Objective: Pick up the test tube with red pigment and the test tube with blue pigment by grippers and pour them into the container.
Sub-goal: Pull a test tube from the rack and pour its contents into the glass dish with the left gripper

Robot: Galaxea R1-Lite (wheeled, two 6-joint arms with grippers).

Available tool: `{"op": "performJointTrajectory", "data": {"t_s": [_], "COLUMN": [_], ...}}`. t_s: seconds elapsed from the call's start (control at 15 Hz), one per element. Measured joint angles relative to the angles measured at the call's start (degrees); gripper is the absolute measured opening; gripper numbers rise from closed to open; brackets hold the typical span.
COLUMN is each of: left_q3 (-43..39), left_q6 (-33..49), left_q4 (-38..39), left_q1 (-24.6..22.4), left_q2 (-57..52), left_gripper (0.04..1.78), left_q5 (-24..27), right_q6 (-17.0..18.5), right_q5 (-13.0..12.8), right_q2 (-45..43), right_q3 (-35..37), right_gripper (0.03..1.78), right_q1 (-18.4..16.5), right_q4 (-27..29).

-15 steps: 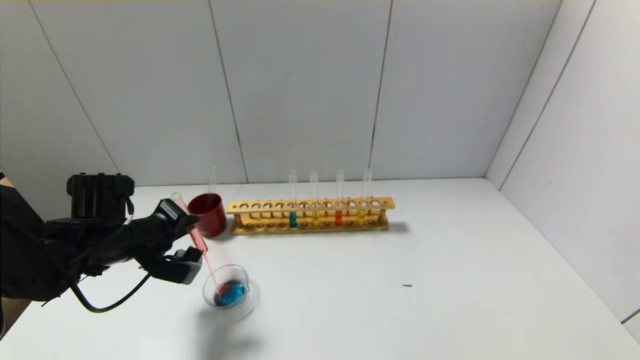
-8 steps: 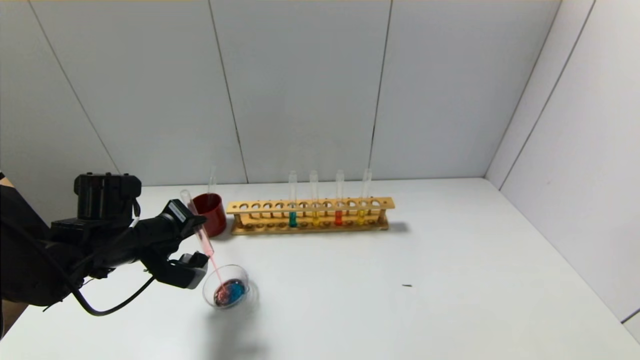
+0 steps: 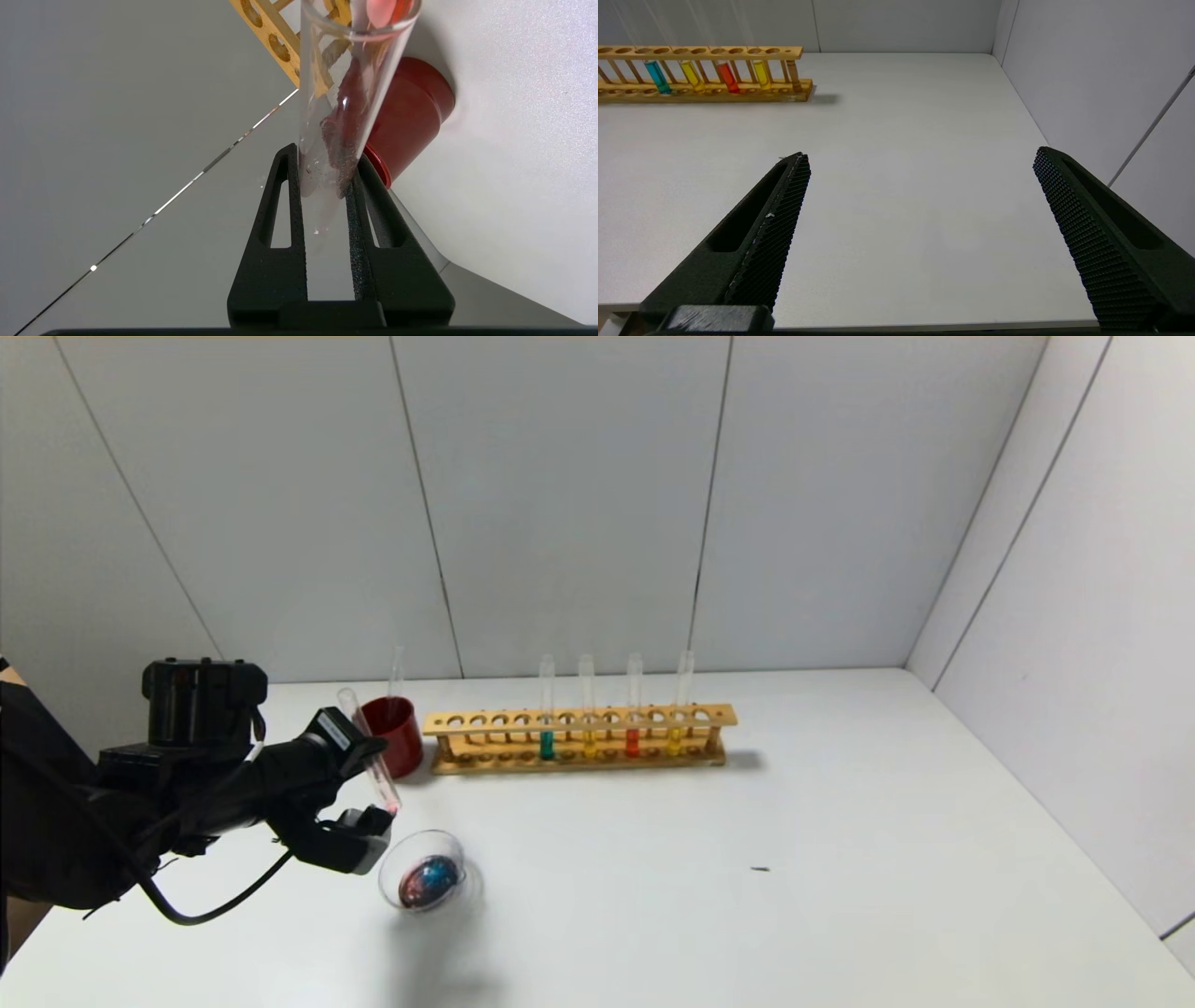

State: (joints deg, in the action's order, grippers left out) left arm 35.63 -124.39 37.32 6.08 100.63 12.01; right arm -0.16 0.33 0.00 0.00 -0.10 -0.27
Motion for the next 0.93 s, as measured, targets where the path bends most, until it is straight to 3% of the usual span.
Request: {"op": "performJointTrajectory", "data": {"t_s": [0.4,0.93], "left_q3": [0.3,-1.4], "left_q6": [-4.1,-11.2], "left_q4": [0.2,6.3], "left_q1": [1.4,2.3], "left_q2": [-0.4,-1.3], "left_gripper": [0.31,0.31], "left_q5": [-0.1,-0.9], "right_q6": [0.0,0.0], "right_q5": [0.0,0.0], "right_q2": [0.0,0.0], "right_q3": [0.0,0.0], "right_gripper": [1.75,1.75], "right_q1": [0.0,0.0], "right_q4": [0.0,0.0]}}
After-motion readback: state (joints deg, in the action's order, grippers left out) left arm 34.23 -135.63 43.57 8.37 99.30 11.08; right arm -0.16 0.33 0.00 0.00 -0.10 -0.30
